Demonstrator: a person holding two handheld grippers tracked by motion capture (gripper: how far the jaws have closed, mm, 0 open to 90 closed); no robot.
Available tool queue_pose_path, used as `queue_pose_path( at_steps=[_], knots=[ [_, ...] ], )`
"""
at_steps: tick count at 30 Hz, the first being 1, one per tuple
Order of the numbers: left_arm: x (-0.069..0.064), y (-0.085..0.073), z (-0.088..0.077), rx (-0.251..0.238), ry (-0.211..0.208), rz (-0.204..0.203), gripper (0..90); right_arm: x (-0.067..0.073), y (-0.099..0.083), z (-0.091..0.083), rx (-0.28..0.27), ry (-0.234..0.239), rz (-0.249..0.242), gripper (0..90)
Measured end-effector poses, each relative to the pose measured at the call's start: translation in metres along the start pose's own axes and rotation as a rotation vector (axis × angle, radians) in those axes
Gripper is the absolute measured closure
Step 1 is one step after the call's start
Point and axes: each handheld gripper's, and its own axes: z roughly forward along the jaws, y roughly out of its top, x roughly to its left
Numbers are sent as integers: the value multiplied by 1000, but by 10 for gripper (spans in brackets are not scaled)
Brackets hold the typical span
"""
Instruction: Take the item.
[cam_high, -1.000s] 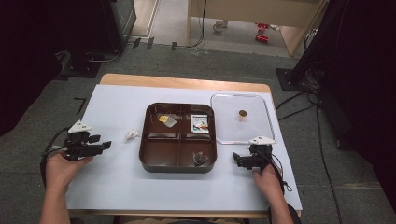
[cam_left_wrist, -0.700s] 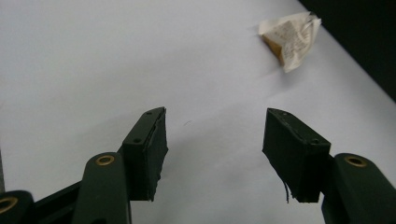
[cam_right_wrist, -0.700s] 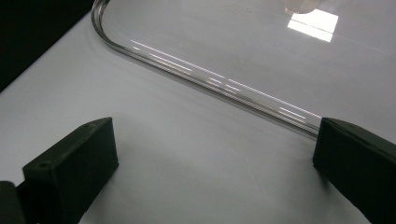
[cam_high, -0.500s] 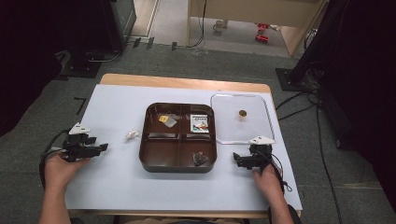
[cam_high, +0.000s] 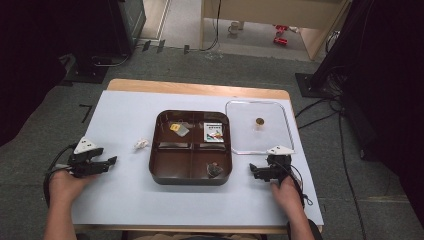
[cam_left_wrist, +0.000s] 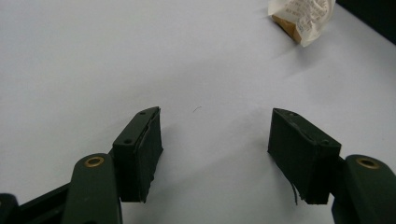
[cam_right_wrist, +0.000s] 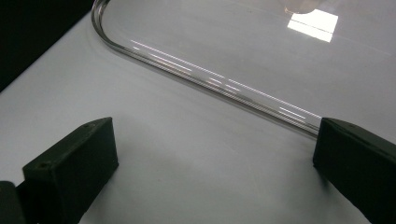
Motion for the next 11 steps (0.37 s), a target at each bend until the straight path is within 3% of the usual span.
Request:
queue_pose_path(
  at_steps=[11],
  knots=[
    [0, 0, 1, 6, 23, -14, 281, 0, 0, 0, 0, 0, -1, 0]
  ],
)
